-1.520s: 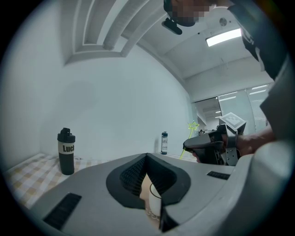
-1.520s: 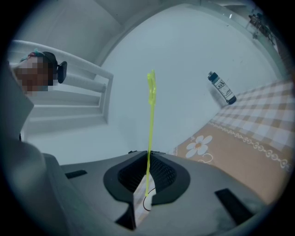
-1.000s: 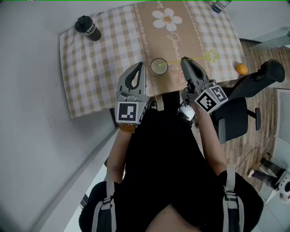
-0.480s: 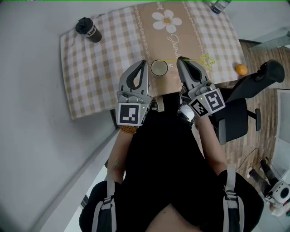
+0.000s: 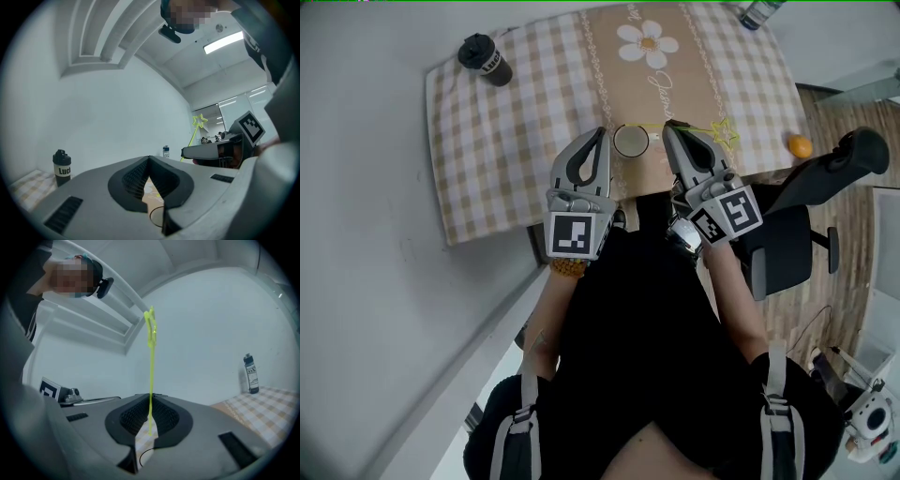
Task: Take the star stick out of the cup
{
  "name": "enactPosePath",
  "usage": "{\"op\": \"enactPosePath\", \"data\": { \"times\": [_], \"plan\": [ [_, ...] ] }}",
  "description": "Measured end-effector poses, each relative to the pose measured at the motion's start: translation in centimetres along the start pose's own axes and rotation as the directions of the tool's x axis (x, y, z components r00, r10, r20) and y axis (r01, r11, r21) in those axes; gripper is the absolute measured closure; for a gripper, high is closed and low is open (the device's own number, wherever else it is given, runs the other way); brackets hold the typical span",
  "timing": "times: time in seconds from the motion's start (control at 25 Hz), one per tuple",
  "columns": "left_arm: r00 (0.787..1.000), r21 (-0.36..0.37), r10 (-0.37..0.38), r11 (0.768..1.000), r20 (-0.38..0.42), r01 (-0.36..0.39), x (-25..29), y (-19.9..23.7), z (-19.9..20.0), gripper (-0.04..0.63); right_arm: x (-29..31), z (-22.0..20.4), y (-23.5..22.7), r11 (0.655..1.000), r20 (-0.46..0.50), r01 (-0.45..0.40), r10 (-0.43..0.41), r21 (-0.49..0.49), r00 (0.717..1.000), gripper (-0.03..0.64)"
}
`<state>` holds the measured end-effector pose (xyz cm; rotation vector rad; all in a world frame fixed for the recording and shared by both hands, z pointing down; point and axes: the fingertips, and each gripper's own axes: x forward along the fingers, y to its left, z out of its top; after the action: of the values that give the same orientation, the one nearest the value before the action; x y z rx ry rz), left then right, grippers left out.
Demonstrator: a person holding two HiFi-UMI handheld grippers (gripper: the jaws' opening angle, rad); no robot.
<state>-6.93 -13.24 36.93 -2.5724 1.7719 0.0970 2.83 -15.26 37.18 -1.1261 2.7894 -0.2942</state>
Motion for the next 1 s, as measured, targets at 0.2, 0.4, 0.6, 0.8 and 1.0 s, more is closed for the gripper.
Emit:
{"op": "enactPosePath", "data": {
  "times": [0.2, 0.4, 0.6, 0.8, 1.0],
  "plan": [
    [1.0, -0.003, 0.007, 1.0, -0.01, -0.007, 0.0, 0.2, -0.4, 0.594, 0.0, -0.3, 0.0, 1.0, -0.008, -0.01, 0.01, 0.007, 1.0, 0.598],
    [1.0, -0.011, 0.012, 1.0, -0.022, -0.012, 0.0, 0.5, -0.8, 0.594, 0.3, -0.6, 0.2, 1.0, -0.017, -0.018, 0.018, 0.017, 1.0, 0.598],
    [1.0, -0.007, 0.011, 1.0, -0.024, -0.011, 0.0, 0.6, -1.0, 0.594, 0.4, -0.6, 0.3, 0.999, -0.013, -0.022, 0.023, 0.032, 1.0, 0.6],
    [0.999, -0.012, 0.012, 1.0, -0.031, -0.012, 0.1, 0.8, -1.2, 0.594, 0.6, -0.6, 0.2, 0.999, -0.013, -0.02, 0.02, 0.042, 1.0, 0.598],
    [0.999, -0.007, 0.01, 1.0, -0.04, -0.01, -0.2, 1.1, -1.7, 0.594, 0.7, -0.8, 0.4, 0.999, -0.014, -0.018, 0.018, 0.04, 1.0, 0.6]
  ]
}}
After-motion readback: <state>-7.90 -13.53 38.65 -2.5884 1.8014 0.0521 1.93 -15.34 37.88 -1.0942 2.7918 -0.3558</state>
